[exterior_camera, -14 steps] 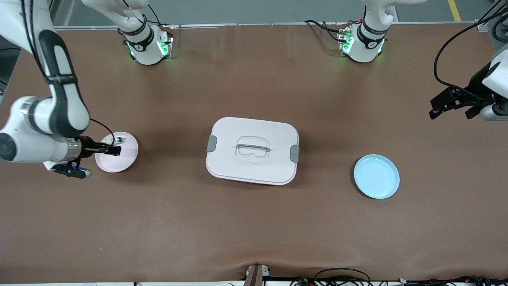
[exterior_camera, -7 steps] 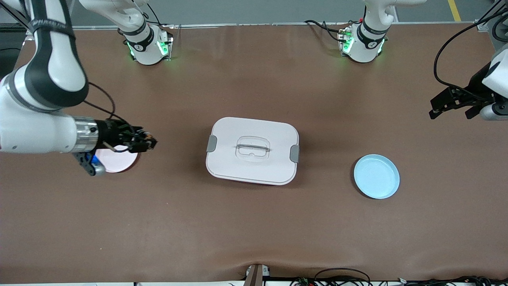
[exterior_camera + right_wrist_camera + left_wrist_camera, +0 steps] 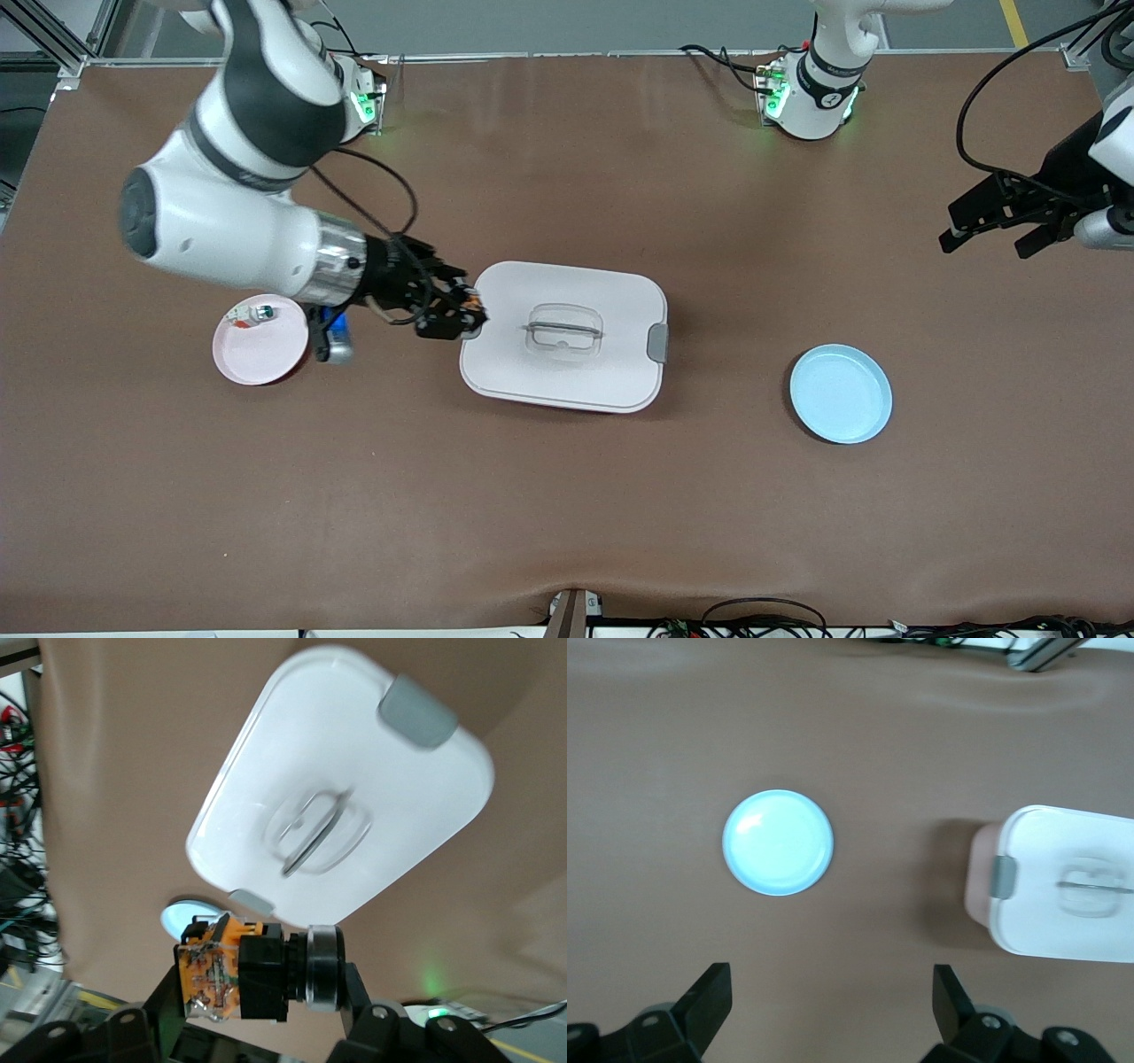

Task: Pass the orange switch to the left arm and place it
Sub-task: 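Carry the switch with the right gripper over the white box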

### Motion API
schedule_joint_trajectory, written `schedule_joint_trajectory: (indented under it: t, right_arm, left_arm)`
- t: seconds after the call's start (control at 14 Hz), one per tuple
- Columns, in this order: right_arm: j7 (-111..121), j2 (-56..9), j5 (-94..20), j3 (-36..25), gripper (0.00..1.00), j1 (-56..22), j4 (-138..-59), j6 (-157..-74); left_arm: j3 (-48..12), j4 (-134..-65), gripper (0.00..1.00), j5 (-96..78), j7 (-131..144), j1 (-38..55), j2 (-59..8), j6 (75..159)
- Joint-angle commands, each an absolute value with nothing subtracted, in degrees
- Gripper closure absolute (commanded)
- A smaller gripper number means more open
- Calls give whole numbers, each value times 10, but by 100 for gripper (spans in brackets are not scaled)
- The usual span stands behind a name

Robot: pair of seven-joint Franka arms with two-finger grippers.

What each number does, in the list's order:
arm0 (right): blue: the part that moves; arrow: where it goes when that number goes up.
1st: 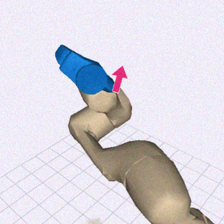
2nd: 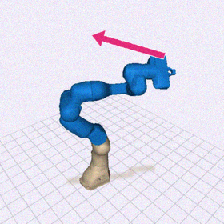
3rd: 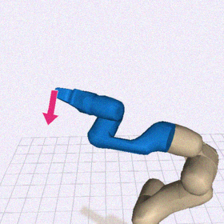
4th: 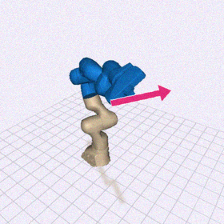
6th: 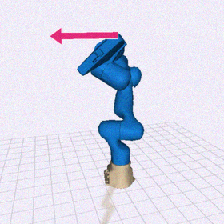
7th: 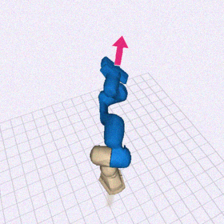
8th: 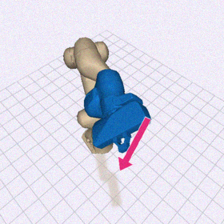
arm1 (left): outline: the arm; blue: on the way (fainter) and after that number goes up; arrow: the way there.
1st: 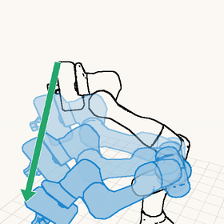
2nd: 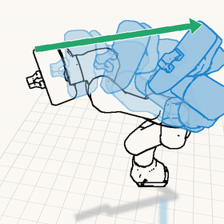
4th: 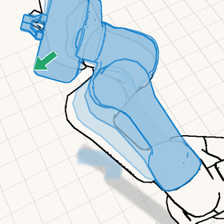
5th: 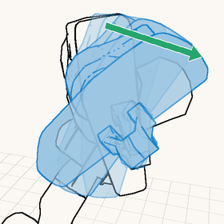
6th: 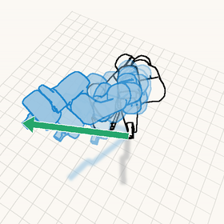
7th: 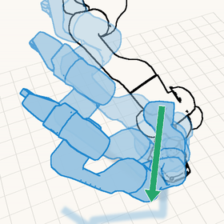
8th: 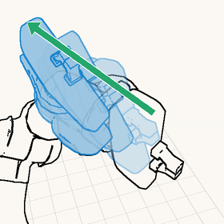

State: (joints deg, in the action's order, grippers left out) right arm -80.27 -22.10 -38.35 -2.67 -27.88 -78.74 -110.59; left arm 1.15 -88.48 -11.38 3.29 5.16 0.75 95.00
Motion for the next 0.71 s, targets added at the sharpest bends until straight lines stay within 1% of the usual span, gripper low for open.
schedule_joint_trajectory:
  t: [0.0, 0.07, 0.21, 0.28, 0.5, 0.64]
  right_arm:
    - [-888, -275, -397, -34, 100, -309, -701, -1124]
    - [-919, -292, -397, -33, 100, -316, -676, -1139]
    - [-970, -322, -397, -33, 100, -333, -636, -1159]
    - [-981, -329, -397, -33, 100, -338, -627, -1168]
    - [-1007, -329, -397, -24, 100, -348, -626, -1178]
    - [-1023, -328, -397, -16, 100, -347, -626, -1179]
  left_arm:
    - [-1, -875, 0, -170, 25, 52, 9, 932]
    - [-6, -875, 0, -187, 26, 52, 9, 932]
    - [-37, -875, 0, -210, 29, 53, 7, 932]
    - [-49, -875, 0, -225, 34, 53, 4, 935]
    - [-66, -875, 0, -305, 60, 56, -21, 957]
    - [-77, -875, 0, -346, 59, 57, -42, 1004]
